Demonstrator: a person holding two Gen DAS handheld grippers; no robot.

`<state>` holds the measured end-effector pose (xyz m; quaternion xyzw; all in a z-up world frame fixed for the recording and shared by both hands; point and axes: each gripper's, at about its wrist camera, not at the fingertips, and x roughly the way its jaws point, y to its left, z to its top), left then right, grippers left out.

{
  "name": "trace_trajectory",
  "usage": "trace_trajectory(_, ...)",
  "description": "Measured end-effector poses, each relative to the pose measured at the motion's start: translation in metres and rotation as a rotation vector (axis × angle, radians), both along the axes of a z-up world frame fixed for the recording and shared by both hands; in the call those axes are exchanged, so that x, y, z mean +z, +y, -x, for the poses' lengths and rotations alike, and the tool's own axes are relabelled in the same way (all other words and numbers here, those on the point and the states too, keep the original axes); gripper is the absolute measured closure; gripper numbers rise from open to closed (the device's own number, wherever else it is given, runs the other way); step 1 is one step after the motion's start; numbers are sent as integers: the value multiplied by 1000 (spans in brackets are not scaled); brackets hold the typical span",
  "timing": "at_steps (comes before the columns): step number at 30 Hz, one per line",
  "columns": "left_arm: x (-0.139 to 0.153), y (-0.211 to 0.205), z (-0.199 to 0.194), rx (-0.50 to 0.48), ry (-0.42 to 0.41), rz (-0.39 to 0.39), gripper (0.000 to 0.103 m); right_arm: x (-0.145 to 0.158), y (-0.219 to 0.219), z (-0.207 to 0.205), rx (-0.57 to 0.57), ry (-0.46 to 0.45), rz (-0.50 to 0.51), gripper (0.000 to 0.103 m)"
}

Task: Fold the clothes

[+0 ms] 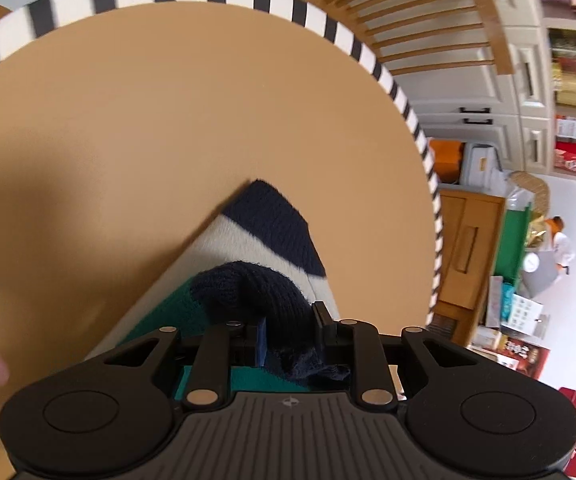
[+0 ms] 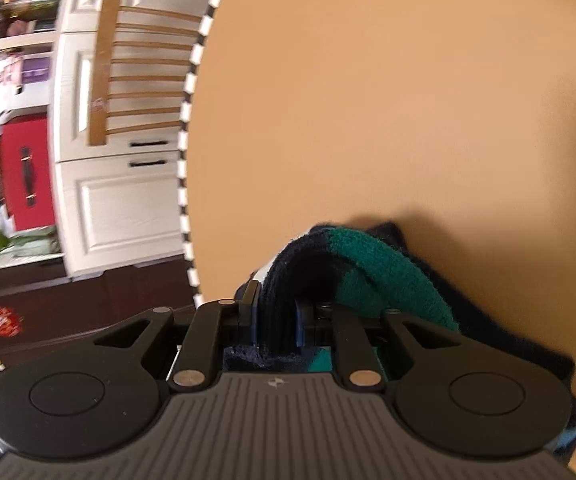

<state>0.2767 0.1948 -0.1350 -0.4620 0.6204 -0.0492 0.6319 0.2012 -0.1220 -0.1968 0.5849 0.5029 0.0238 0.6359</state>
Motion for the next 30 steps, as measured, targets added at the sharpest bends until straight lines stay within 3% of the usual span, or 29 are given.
trace_trajectory(3,-17,0,-7,20,34,23,65,-14,5,-8,-2,48,1,81)
trace_trajectory(5,-20,5,-11,50,32,50,51,-17,4,-14,-3,58,-33,72)
trace_trajectory(7,-17,11,-17,77,9,70,44,-12,3,-23,21,47,-31,57)
trace_trajectory(9,0,23,-26,96,-76,59,39,6,-3,-33,46,-4,22,50)
trace_trajectory(11,33,37,-29,89,-239,-10,35,41,-12,-28,39,-131,178,44)
trace_trajectory(14,82,38,-3,-99,-470,-139,28,92,-12,4,89,-375,428,43)
trace_trajectory(16,95,22,38,-293,-572,-190,26,101,-1,43,199,-515,487,36)
trace_trajectory(18,87,-3,89,-462,-653,-261,26,92,15,84,281,-557,546,36)
trace_trajectory(20,71,-26,130,-572,-705,-319,26,76,36,117,346,-592,617,47)
trace_trajectory(22,54,-48,154,-619,-740,-377,28,62,58,138,416,-617,699,78)
trace_trajectory(24,40,-63,169,-618,-756,-475,33,53,73,149,478,-577,791,85)
trace_trajectory(26,23,-67,173,-587,-718,-541,32,38,81,151,494,-546,840,88)
trace_trajectory(28,8,-70,173,-611,-701,-586,34,23,83,148,520,-468,874,92)
trace_trajectory(30,0,-73,179,-657,-738,-640,34,8,80,152,511,-465,870,93)
